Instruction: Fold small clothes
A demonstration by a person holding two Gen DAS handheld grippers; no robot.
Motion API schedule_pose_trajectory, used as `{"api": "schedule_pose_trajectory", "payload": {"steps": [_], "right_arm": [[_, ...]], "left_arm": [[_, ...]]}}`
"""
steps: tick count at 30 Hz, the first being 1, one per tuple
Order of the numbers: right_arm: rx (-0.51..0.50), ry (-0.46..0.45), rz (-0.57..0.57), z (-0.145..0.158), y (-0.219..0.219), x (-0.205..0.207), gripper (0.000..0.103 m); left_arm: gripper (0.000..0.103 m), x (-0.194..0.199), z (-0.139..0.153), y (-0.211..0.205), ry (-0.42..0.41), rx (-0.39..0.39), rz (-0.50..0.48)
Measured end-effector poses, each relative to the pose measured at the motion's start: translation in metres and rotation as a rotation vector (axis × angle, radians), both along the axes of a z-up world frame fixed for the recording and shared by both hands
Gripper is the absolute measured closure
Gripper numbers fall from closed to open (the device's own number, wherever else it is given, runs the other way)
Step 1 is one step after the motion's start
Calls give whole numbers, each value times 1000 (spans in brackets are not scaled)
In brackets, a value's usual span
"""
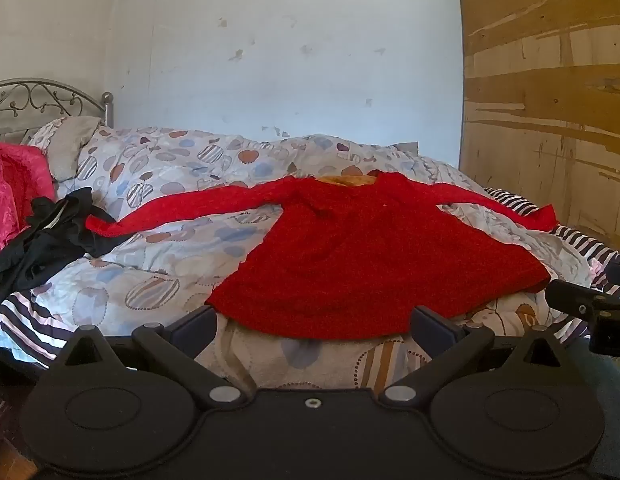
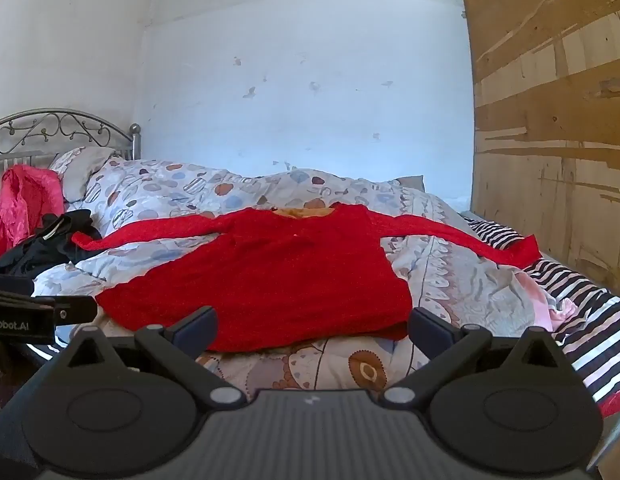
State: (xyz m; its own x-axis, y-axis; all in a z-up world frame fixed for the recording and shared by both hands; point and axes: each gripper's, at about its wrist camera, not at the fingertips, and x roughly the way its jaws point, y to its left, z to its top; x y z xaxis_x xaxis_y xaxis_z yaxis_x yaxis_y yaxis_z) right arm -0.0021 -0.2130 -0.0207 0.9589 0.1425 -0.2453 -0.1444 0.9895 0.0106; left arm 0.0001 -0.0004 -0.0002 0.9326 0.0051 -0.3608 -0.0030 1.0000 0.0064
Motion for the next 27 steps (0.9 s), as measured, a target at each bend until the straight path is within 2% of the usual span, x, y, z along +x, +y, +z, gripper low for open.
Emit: {"api": "schedule_pose_trajectory", "payload": {"steps": [27], "right_arm": [[10,2,-14,-3,-2,2,0]], "left_arm": [[1,0,0,0,-8,-6,-3]]}}
